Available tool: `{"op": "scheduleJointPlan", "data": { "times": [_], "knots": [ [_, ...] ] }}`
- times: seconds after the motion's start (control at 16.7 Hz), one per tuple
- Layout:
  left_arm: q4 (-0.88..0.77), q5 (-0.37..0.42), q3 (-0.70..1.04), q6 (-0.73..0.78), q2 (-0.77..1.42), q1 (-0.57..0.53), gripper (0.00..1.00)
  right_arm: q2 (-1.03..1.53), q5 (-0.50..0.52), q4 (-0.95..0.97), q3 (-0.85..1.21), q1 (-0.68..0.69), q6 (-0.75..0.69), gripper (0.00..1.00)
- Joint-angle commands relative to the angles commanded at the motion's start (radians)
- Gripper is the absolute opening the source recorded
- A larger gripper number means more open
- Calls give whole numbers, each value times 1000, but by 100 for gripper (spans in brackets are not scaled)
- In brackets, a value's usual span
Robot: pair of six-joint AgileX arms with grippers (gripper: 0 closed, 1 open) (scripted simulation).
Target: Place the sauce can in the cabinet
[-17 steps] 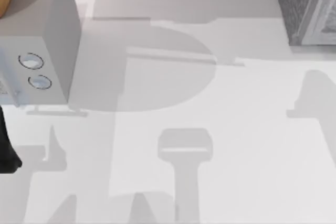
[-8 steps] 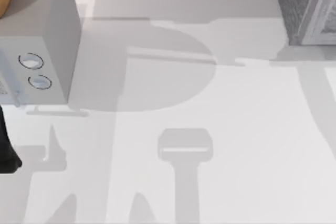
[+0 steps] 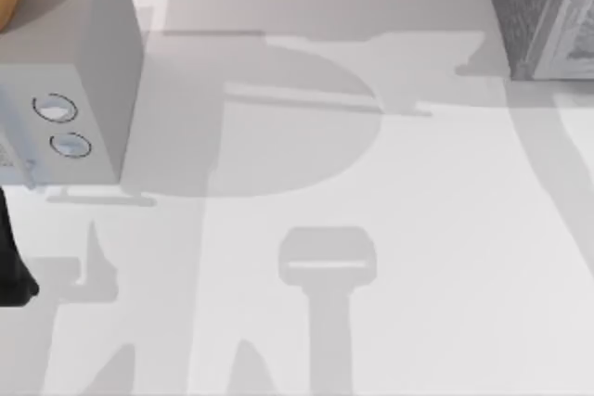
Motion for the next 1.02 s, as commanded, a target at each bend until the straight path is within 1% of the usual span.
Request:
{"op": "scheduleJointPlan", "data": {
  "times": [0.54,1.02],
  "knots": [
    [0,0,0,0,0,0,100,28,-5,1,36,2,-3,0],
    [0,0,0,0,0,0,100,262,-36,37,242,-36,-3,0]
  ]
}}
